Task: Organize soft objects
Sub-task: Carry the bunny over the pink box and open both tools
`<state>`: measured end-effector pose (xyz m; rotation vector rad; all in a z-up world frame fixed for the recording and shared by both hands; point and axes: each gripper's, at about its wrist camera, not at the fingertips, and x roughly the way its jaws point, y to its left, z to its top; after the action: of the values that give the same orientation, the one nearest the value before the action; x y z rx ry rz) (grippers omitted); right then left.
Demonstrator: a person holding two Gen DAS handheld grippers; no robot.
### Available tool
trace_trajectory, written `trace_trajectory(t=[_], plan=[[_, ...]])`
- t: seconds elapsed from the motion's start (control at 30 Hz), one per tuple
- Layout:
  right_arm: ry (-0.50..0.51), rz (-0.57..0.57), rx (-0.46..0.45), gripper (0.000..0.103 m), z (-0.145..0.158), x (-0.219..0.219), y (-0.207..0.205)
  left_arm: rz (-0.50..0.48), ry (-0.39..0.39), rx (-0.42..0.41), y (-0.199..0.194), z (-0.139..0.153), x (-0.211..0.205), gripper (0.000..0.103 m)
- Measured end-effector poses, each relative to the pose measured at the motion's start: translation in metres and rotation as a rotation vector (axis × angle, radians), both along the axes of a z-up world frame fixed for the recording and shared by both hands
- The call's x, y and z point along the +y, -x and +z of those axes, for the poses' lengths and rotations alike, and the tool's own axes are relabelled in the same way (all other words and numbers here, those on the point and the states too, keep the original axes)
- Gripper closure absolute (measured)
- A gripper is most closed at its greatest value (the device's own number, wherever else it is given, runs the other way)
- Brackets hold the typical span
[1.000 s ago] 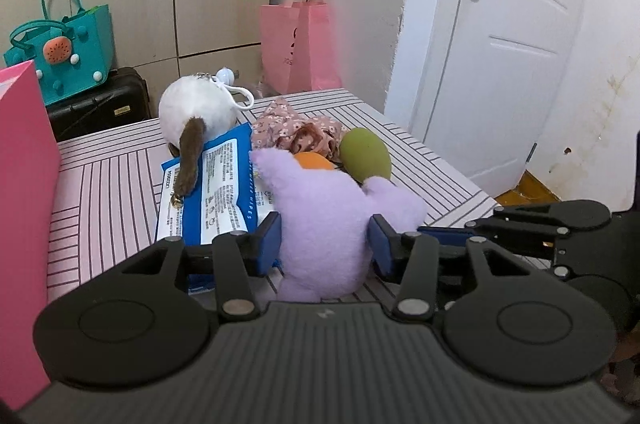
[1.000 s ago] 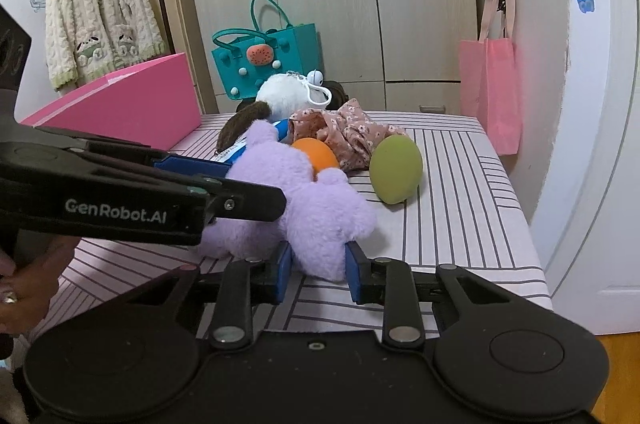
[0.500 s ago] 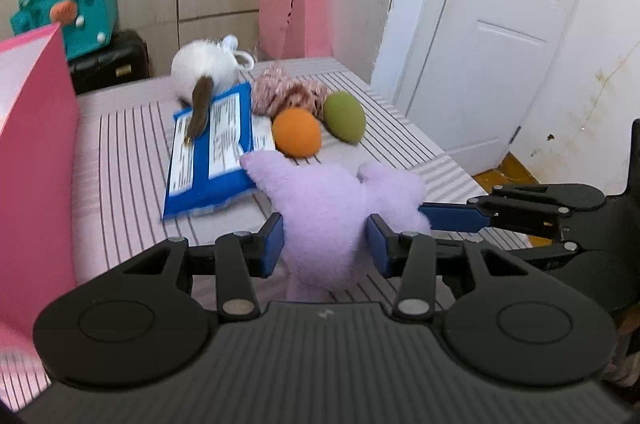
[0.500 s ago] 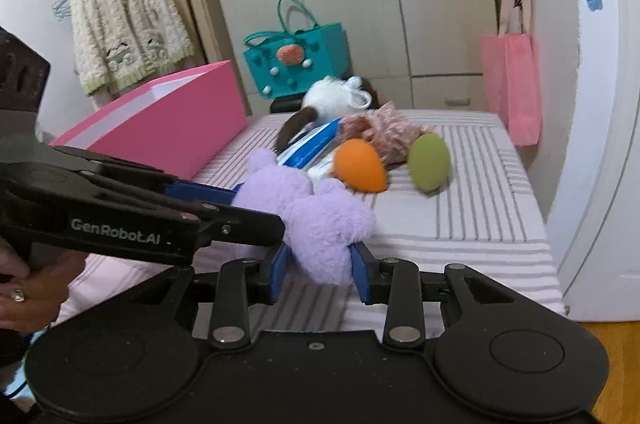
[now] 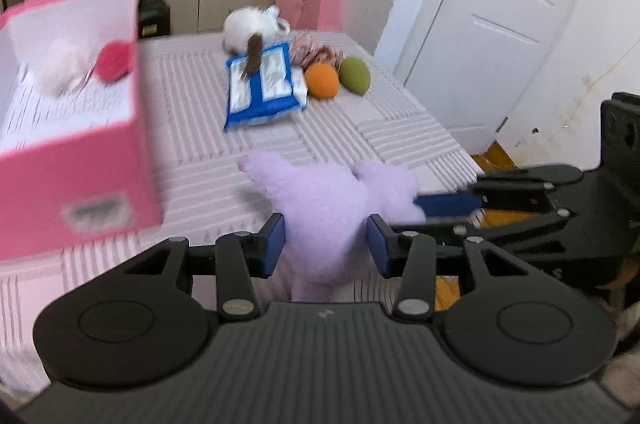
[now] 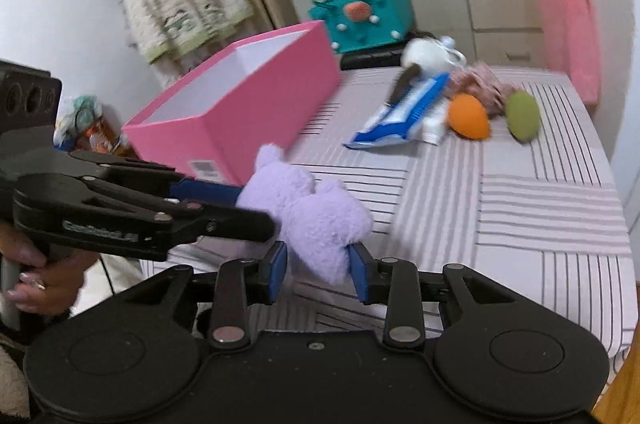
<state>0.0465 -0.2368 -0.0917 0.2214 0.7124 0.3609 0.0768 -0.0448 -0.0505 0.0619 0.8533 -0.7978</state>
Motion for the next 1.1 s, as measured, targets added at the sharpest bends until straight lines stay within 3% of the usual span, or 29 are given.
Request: trace_trajectory(t=[0.37,0.5,0.8,1.0,1.1], plan=[[0.023,0.203,0.030,0.064,0.022,0.068,0.002,0.096,-0.085,-0.014,0.027,0.019,0.066,0.060],[0.043,0.283,0.065,0.064,0.035,0.094,-0.006,0.174,-0.095,-0.021,0.030,0.028,0.090,0.060],[0.123,0.364,-0.051,0.063,0.081,0.136,-0.028,0.274,-0.133,-0.225,0.029,0.072,0.115,0.060],[0.063,0.328,-0.128,0.064,0.104,0.138,-0.076,0.369,-0.040,-0.298,-0.019,0.089,0.130,0.061],[0.090,0.299,-0.198,0.064,0.112,0.141,-0.099,0.383,0.009,-0.299,-0.052,0.091,0.134,0.061]])
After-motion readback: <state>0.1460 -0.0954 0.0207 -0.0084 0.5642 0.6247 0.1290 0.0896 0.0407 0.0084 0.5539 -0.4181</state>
